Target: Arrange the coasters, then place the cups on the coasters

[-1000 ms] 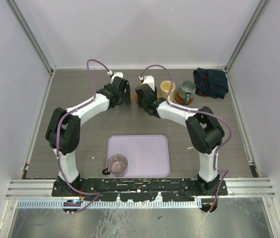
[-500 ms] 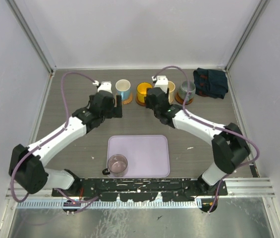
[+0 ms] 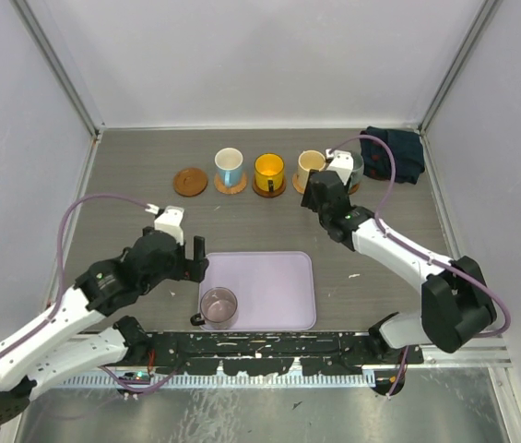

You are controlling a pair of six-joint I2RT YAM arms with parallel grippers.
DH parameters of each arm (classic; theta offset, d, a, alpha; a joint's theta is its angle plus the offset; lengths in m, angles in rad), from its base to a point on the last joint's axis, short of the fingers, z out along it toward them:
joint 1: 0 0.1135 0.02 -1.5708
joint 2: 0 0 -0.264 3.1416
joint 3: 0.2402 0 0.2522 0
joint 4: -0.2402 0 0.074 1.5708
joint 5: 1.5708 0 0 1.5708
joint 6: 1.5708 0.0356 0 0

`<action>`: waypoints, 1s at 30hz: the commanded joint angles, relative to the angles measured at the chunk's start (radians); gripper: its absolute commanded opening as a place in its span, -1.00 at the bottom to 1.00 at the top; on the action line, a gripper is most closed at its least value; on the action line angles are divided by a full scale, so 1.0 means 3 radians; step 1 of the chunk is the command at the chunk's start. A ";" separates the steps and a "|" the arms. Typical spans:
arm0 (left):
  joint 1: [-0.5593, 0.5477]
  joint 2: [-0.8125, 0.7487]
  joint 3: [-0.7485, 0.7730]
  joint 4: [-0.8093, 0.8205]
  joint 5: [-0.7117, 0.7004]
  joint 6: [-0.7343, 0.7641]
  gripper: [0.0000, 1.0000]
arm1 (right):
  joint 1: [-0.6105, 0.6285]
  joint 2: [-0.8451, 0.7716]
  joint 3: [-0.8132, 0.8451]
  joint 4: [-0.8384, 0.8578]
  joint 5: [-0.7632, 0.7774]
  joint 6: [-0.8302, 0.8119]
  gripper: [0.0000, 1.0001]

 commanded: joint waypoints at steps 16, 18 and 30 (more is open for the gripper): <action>-0.0426 -0.0522 -0.0380 -0.0484 0.0985 -0.0661 0.83 | -0.0035 -0.0587 -0.0270 0.0106 -0.0076 0.0035 0.20; -0.0547 -0.0442 -0.0373 -0.0532 0.0939 -0.0733 0.83 | -0.0036 -0.0604 -0.0275 0.0099 -0.0069 0.0025 0.20; -0.1127 -0.0197 -0.0331 -0.0842 0.0472 -0.1192 0.84 | -0.0036 -0.0537 -0.0300 0.0137 -0.0203 0.0082 0.18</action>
